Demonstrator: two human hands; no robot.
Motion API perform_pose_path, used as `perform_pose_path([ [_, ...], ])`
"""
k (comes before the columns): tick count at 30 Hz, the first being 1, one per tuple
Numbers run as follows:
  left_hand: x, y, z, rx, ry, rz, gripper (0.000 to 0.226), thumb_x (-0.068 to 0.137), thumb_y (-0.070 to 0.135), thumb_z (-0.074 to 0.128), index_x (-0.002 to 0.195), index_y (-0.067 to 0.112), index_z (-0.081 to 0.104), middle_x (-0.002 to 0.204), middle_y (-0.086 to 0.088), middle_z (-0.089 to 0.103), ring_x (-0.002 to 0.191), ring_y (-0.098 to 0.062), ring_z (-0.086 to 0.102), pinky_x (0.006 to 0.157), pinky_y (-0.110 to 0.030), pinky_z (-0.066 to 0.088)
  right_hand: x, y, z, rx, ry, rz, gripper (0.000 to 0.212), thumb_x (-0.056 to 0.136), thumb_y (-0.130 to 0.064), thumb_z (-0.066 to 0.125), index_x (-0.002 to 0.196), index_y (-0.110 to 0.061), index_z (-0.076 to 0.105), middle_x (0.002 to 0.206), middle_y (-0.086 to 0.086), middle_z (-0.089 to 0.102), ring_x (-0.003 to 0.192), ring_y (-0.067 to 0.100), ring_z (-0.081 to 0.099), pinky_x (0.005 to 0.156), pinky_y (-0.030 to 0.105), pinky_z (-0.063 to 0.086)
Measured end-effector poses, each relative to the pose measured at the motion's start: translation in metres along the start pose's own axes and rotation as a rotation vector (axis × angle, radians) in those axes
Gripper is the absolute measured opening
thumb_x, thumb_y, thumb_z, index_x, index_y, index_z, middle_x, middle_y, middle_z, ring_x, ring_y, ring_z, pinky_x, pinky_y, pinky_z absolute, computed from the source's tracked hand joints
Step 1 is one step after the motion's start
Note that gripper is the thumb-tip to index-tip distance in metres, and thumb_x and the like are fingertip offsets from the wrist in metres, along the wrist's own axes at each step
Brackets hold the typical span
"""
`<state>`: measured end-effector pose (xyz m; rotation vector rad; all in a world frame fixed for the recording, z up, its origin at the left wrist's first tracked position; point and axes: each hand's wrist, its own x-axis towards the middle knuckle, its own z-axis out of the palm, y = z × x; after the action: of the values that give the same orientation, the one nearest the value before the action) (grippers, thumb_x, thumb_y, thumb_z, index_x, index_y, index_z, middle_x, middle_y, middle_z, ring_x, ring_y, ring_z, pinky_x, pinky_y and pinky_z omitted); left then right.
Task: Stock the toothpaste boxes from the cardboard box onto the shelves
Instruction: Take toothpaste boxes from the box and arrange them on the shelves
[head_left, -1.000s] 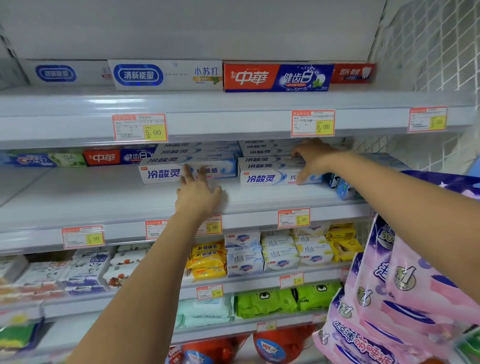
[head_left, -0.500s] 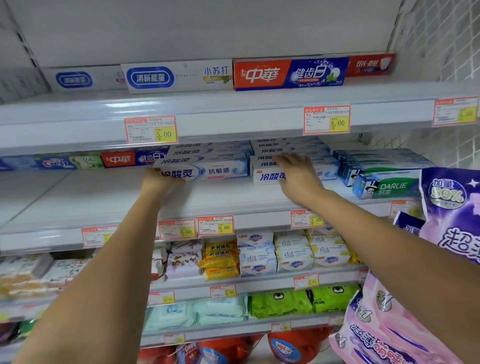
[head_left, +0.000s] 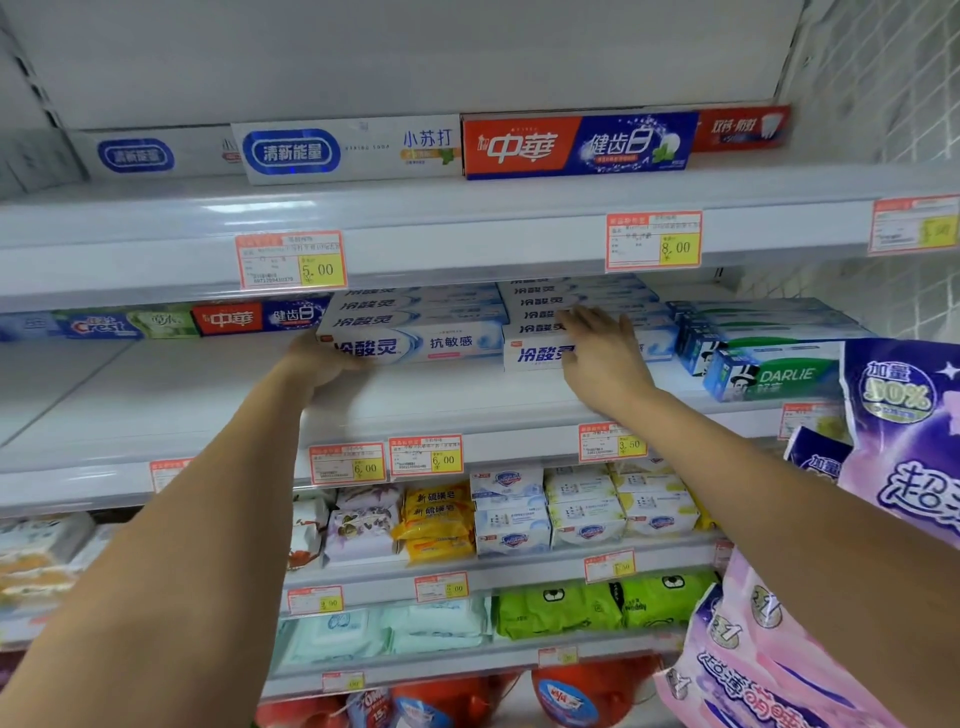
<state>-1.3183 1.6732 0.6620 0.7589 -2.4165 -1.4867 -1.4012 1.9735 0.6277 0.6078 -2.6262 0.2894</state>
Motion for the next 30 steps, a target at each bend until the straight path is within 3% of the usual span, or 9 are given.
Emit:
perform_pose_path([
  [3,0.002,-0.003,0.004,0.057,0.032,-0.007,0.049,0.075,0.011,0.078,0.119,0.005,0.057,0.114,-0.017,0.064,0.088,-0.027,0.058,0.078,-0.035,0.048,-0.001,-0.001,-0.001,-0.005,-0.007,0.010,0.055,0.090,-0.010,0.047,0.144,-0.012,0.036,0.148,0.009,0.038,0.138,0.026,0.030,0.118,0.048,0.012],
  [6,0.003,0.004,0.010,0.109,0.048,-0.030,0.050,0.079,0.012,0.075,0.123,0.003,0.054,0.122,-0.018,0.060,0.105,-0.032,0.057,0.084,-0.034,0.046,-0.003,-0.001,-0.001,-0.042,0.035,0.054,0.051,0.087,-0.009,0.046,0.138,-0.009,0.043,0.141,0.011,0.046,0.130,0.030,0.038,0.114,0.048,0.022],
  [10,-0.011,0.020,0.026,0.344,0.082,-0.095,0.087,0.072,0.052,0.066,0.138,0.003,0.038,0.141,-0.020,0.042,0.128,-0.036,0.042,0.103,-0.045,0.041,-0.004,-0.001,0.001,-0.052,0.055,0.083,0.048,0.086,-0.008,0.045,0.133,-0.005,0.047,0.138,0.014,0.049,0.125,0.034,0.044,0.108,0.047,0.030],
  [13,-0.049,0.034,0.066,0.368,0.026,0.079,0.048,0.089,0.042,0.058,0.117,0.002,0.053,0.111,-0.011,0.057,0.104,-0.028,0.053,0.087,-0.031,0.045,-0.005,-0.001,0.001,-0.047,0.070,0.091,0.044,0.085,-0.006,0.044,0.129,-0.003,0.050,0.134,0.015,0.052,0.123,0.033,0.046,0.106,0.046,0.031],
  [15,-0.072,0.045,0.098,0.371,-0.076,0.178,0.032,0.093,0.033,0.055,0.104,0.004,0.058,0.091,-0.007,0.054,0.092,-0.024,0.050,0.071,-0.026,0.041,-0.005,-0.001,0.000,-0.041,0.081,0.097,0.042,0.084,-0.006,0.044,0.125,-0.003,0.052,0.129,0.014,0.054,0.122,0.032,0.047,0.105,0.045,0.032],
  [19,-0.079,0.053,0.129,0.416,-0.227,0.268,0.043,0.093,0.030,0.056,0.121,-0.002,0.054,0.120,-0.016,0.060,0.110,-0.031,0.056,0.086,-0.032,0.044,-0.005,-0.001,-0.001,-0.004,0.114,0.111,0.041,0.082,-0.006,0.043,0.121,-0.002,0.056,0.123,0.014,0.058,0.117,0.032,0.049,0.103,0.044,0.033],
  [22,-0.079,0.054,0.138,0.456,-0.264,0.326,0.029,0.090,0.029,0.058,0.102,0.003,0.056,0.097,-0.011,0.061,0.091,-0.027,0.057,0.074,-0.029,0.044,-0.005,-0.001,-0.001,0.024,0.140,0.118,0.045,0.079,-0.010,0.037,0.118,0.000,0.058,0.120,0.016,0.060,0.113,0.033,0.052,0.101,0.045,0.034],
  [25,-0.078,0.053,0.139,0.475,-0.278,0.357,0.035,0.087,0.030,0.058,0.106,0.001,0.053,0.090,-0.006,0.057,0.083,-0.021,0.052,0.069,-0.028,0.041,-0.006,0.000,-0.001,0.022,0.127,0.145,0.044,0.082,-0.008,0.042,0.124,0.000,0.055,0.127,0.016,0.057,0.118,0.032,0.049,0.105,0.045,0.032],
  [30,-0.081,0.056,0.141,0.607,-0.283,0.416,0.048,0.091,0.029,0.055,0.128,0.002,0.044,0.123,-0.014,0.057,0.110,-0.028,0.053,0.086,-0.031,0.042,-0.008,-0.001,-0.001,0.021,0.149,0.146,0.045,0.084,-0.008,0.044,0.128,-0.001,0.053,0.131,0.014,0.055,0.123,0.030,0.045,0.110,0.046,0.027],
])
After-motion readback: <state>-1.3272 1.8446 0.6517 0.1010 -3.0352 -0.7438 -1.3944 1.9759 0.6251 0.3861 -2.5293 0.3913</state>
